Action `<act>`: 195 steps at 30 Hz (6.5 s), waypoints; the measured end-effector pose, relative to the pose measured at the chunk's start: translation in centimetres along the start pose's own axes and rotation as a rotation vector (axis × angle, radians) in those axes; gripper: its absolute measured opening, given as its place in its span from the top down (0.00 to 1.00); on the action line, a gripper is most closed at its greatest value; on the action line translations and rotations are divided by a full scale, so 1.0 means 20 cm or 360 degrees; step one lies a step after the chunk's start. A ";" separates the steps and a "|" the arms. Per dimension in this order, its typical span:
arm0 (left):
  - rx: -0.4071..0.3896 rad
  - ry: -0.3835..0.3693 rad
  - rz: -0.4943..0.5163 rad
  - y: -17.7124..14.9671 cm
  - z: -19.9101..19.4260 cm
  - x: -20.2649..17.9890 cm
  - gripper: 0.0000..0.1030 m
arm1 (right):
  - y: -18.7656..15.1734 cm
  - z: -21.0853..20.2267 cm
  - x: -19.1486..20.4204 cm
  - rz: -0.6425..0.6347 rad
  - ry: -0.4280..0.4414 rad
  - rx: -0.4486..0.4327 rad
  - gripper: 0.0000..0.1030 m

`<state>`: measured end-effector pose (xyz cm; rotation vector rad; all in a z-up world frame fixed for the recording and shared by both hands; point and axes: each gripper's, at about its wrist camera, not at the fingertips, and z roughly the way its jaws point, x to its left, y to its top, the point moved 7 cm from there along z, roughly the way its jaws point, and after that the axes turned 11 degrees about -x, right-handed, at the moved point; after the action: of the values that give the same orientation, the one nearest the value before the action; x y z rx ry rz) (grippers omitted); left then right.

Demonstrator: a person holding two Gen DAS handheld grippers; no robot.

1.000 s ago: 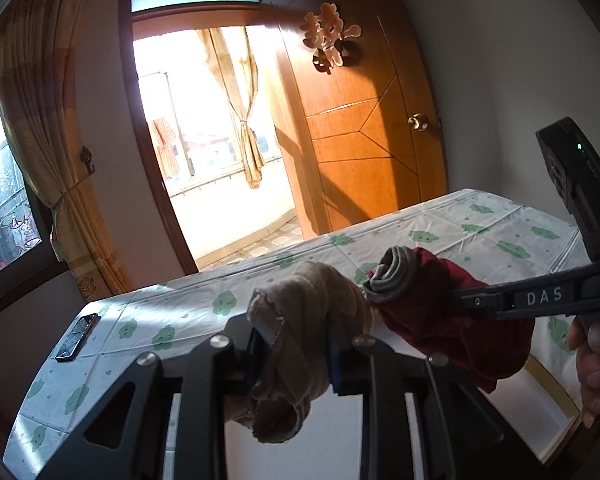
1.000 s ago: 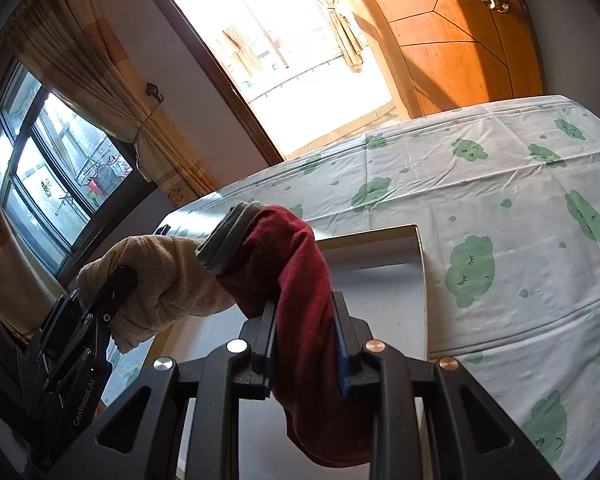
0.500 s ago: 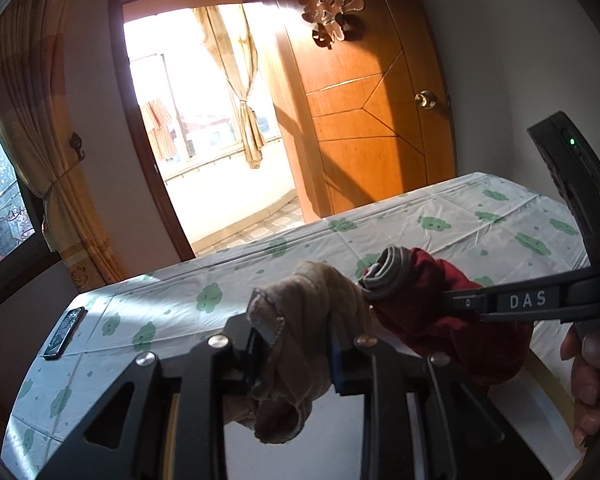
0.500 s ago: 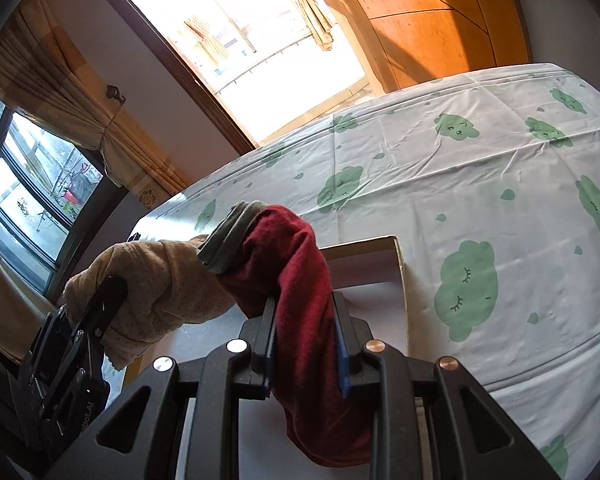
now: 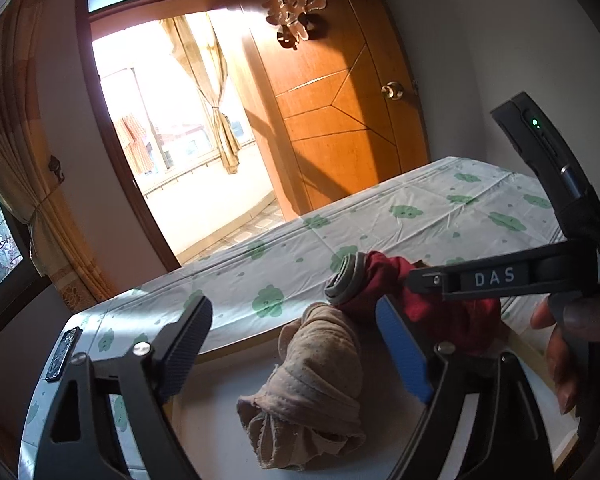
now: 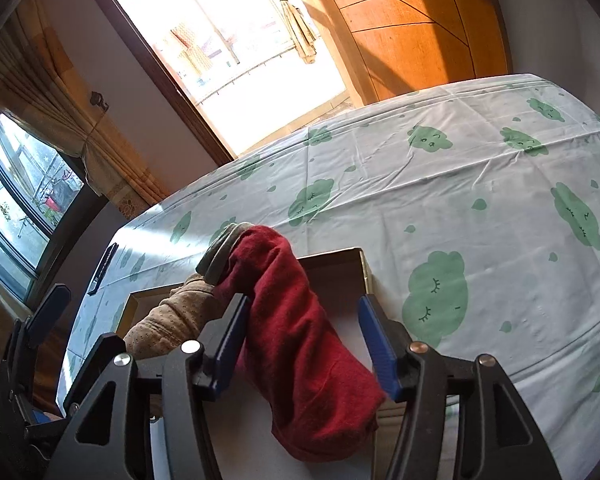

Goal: Take underwear out of drawer
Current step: 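Open the right tool over the tray while the left tool releases the beige sock, then lower both tools from the tray down into the open drawer, then grasp the red underwear with the left tool while the right tool grasps beige underwear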

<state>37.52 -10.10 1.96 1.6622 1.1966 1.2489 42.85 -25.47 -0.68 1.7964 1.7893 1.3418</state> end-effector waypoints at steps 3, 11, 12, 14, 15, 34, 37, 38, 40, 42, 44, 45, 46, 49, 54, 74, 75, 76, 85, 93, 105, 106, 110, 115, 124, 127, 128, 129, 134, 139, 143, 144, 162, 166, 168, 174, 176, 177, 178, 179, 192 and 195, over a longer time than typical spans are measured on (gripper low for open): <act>-0.0013 -0.0007 -0.0022 0.02 -0.04 0.02 0.12 | 0.00 -0.05 0.00 -0.0010 -0.0016 -0.0026 0.39; -0.0041 -0.0036 -0.0116 0.00 -0.22 0.10 0.12 | -0.07 -0.25 0.07 -0.0044 0.0060 -0.0080 0.39; -0.0041 -0.0036 -0.0129 -0.01 -0.24 0.11 0.12 | -0.08 -0.28 0.08 -0.0053 0.0075 -0.0081 0.39; -0.0041 -0.0054 -0.0162 -0.02 -0.29 0.12 0.12 | -0.11 -0.33 0.11 -0.0068 0.0105 -0.0083 0.39; -0.0045 -0.0060 -0.0174 -0.03 -0.32 0.13 0.12 | -0.13 -0.36 0.12 -0.0073 0.0121 -0.0083 0.39; -0.0116 -0.0142 -0.0274 -0.16 -0.87 0.13 0.08 | -0.53 -0.83 0.32 -0.0208 0.0318 -0.0151 0.34; -0.0106 -0.0145 -0.0299 -0.23 -0.93 0.12 0.07 | -0.62 -0.86 0.35 -0.0246 0.0340 -0.0135 0.34; -0.0098 -0.0146 -0.0302 -0.25 -0.94 0.12 0.07 | -0.65 -0.87 0.35 -0.0269 0.0341 -0.0135 0.34; -0.0083 -0.0141 -0.0308 -0.30 -0.96 0.11 0.07 | -0.71 -0.88 0.36 -0.0310 0.0333 -0.0130 0.33; -0.0053 -0.0160 -0.0328 -0.35 -0.98 0.10 0.07 | -0.77 -0.89 0.35 -0.0319 0.0345 -0.0115 0.33; -0.0028 -0.0158 -0.0342 -0.40 -0.99 0.09 0.07 | -0.82 -0.89 0.35 -0.0329 0.0348 -0.0097 0.33; -0.0016 -0.0152 -0.0346 -0.43 -1.00 0.09 0.07 | -0.84 -0.90 0.35 -0.0337 0.0346 -0.0093 0.33; -0.0008 -0.0144 -0.0349 -0.46 -1.01 0.09 0.07 | -0.86 -0.90 0.34 -0.0344 0.0343 -0.0093 0.33; 0.0042 -0.0145 -0.0371 -0.55 -1.03 0.09 0.07 | -0.93 -0.89 0.32 -0.0335 0.0340 -0.0081 0.33; 0.0146 -0.0127 -0.0372 -0.72 -1.07 0.08 0.07 | -1.05 -0.86 0.30 -0.0326 0.0348 -0.0030 0.33; 0.0525 -0.0192 -0.0294 -1.19 -1.13 -0.05 0.07 | -1.35 -0.80 0.22 -0.0282 0.0313 0.0080 0.33; 0.0552 -0.0211 -0.0292 -1.20 -1.12 -0.06 0.07 | -1.36 -0.80 0.22 -0.0283 0.0315 0.0084 0.33; 0.0583 -0.0231 -0.0289 -1.22 -1.11 -0.07 0.07 | -1.36 -0.79 0.22 -0.0282 0.0316 0.0086 0.33; 0.0799 -0.0363 -0.0256 -1.32 -1.07 -0.14 0.07 | -1.40 -0.78 0.22 -0.0265 0.0319 0.0099 0.33; 0.0904 -0.0429 -0.0173 -1.34 -1.04 -0.17 0.08 | -1.42 -0.78 0.23 -0.0256 0.0332 0.0107 0.33; 0.1007 -0.0596 -0.0209 -1.40 -1.03 -0.23 0.38 | -1.44 -0.77 0.20 -0.0233 0.0328 0.0117 0.33; 0.1005 -0.0608 -0.0214 -1.41 -1.03 -0.24 0.41 | -1.44 -0.77 0.20 -0.0232 0.0328 0.0117 0.33; 0.0967 -0.0642 -0.0197 -1.40 -1.05 -0.26 0.51 | -1.45 -0.77 0.20 -0.0235 0.0329 0.0122 0.33; 0.0893 -0.0625 -0.0313 -1.37 -1.08 -0.20 0.60 | -1.46 -0.77 0.20 -0.0280 0.0330 0.0132 0.33; 0.0742 -0.0531 -0.0495 -1.31 -1.14 -0.09 0.61 | -1.48 -0.77 0.28 -0.0496 0.0321 0.0161 0.33; 0.0698 -0.0512 -0.0547 -1.29 -1.15 -0.05 0.61 | -1.50 -0.77 0.33 -0.0618 0.0330 0.0189 0.33; 0.0692 -0.0503 -0.0561 -1.29 -1.15 -0.05 0.61 | -1.50 -0.76 0.35 -0.0660 0.0337 0.0203 0.33; 0.0685 -0.0496 -0.0576 -1.28 -1.15 -0.04 0.61 | -1.51 -0.75 0.36 -0.0698 0.0346 0.0219 0.33; 0.0643 -0.0474 -0.0638 -1.27 -1.17 0.01 0.62 | -1.53 -0.69 0.43 -0.0949 0.0361 0.0338 0.33; 0.0630 -0.0467 -0.0667 -1.25 -1.19 0.04 0.62 | -1.60 -0.61 0.51 -0.1222 0.0424 0.0549 0.33; 0.0623 -0.0460 -0.0681 -1.24 -1.19 0.06 0.61 | -1.67 -0.56 0.59 -0.1356 0.0503 0.0695 0.33; 0.0619 -0.0458 -0.0687 -1.24 -1.19 0.07 0.61 | -1.68 -0.54 0.60 -0.1369 0.0521 0.0732 0.33; 0.0595 -0.0428 -0.0752 -1.21 -1.20 0.22 0.62 | -1.98 -0.39 0.73 -0.1689 0.0621 0.1298 0.37; 0.0600 -0.0432 -0.0764 -1.22 -1.20 0.23 0.62 | -2.02 -0.31 0.77 -0.1658 0.0595 0.1367 0.38; 0.0602 -0.0434 -0.0768 -1.22 -1.20 0.23 0.62 | -2.04 -0.27 0.77 -0.1612 0.0584 0.1410 0.38; 0.0597 -0.0432 -0.0773 -1.22 -1.20 0.23 0.62 | -2.07 -0.25 0.81 -0.1653 0.0577 0.1369 0.45; 0.0596 -0.0432 -0.0773 -1.22 -1.21 0.23 0.61 | -2.07 -0.28 0.80 -0.1661 0.0575 0.1317 0.51; 0.0596 -0.0432 -0.0773 -1.22 -1.21 0.23 0.61 | -2.06 -0.29 0.80 -0.1673 0.0574 0.1278 0.57; 0.0596 -0.0433 -0.0774 -1.22 -1.21 0.23 0.61 | -2.06 -0.32 0.81 -0.1674 0.0571 0.1241 0.62; 0.0596 -0.0432 -0.0775 -1.22 -1.21 0.23 0.61 | -2.06 -0.33 0.81 -0.1669 0.0572 0.1208 0.64; 0.0586 -0.0430 -0.0800 -1.21 -1.21 0.23 0.62 | -1.89 -0.51 0.69 -0.1277 0.0599 0.0870 0.70; 0.0578 -0.0419 -0.0811 -1.21 -1.21 0.23 0.62 | -1.76 -0.52 0.64 -0.1178 0.0608 0.0811 0.70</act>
<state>8.61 2.16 -12.49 1.5623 1.6106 0.5057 10.01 -11.28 -16.07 0.8579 2.8072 1.0040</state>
